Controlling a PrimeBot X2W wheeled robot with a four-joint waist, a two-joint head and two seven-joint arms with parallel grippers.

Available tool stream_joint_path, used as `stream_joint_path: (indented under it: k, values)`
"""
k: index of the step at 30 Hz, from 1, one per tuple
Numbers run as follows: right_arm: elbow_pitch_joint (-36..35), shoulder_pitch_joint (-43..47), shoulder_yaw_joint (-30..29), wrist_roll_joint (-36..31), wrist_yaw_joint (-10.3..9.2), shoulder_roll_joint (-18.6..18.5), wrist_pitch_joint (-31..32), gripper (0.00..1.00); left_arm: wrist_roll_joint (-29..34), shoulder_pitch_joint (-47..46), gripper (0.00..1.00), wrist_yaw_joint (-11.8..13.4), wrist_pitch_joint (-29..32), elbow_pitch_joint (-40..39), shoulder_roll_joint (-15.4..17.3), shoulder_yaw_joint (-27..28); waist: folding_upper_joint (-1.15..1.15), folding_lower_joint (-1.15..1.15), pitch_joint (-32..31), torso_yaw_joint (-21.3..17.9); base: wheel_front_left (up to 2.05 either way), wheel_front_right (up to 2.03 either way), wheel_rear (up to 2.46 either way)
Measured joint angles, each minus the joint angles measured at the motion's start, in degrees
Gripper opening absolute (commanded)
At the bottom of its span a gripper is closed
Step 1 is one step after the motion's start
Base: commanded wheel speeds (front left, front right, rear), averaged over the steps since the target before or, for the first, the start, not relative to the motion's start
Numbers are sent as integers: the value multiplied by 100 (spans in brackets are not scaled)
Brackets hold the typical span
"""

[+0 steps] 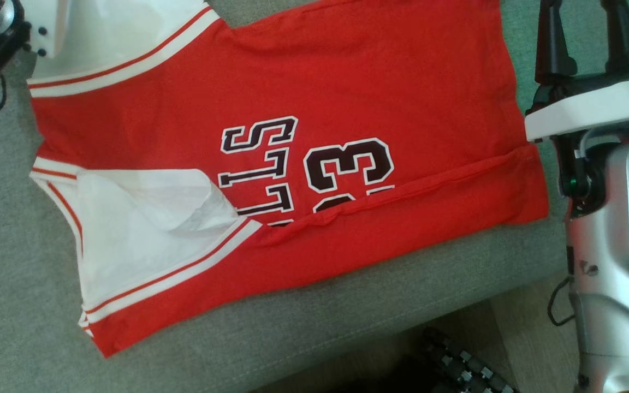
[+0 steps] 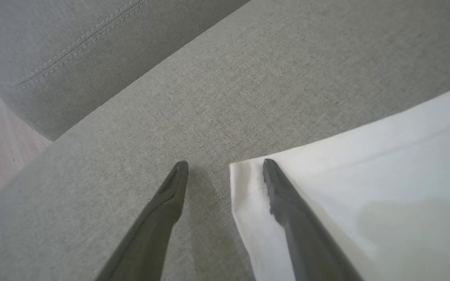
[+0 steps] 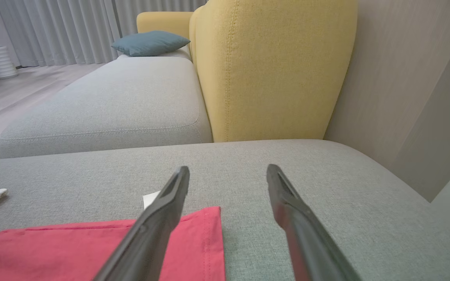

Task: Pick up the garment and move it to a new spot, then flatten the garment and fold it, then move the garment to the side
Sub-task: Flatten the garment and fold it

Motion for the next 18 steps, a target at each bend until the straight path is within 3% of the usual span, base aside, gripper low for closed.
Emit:
stream_joint_path:
  k: [1,2,3,4,10,18]
  values:
    - [1,0,-4,0,0,1,0,100,-105,-15,100,1,79,8,-9,-15,0,0,4,2,0,0,0]
    - [4,-1,-9,0,0,1,0,100,-230,-20,85,2,152,7,-23,-23,0,0,8,6,0,0,0]
    - [10,-2,-11,0,0,2,0,100,-388,-25,16,10,243,0,-37,-23,0,0,9,12,0,0,0]
    - [20,-6,-15,0,0,2,0,100,-554,-34,0,9,339,-26,-52,-26,0,0,11,19,0,0,0]
    - [162,-131,-152,-1,0,-24,3,100,-998,-35,0,5,326,-246,-92,-253,0,0,-12,141,0,0,0]
    - [766,-321,-211,158,0,-272,312,100,-1050,35,0,1,-722,-550,-237,-450,0,0,-264,519,0,0,0]
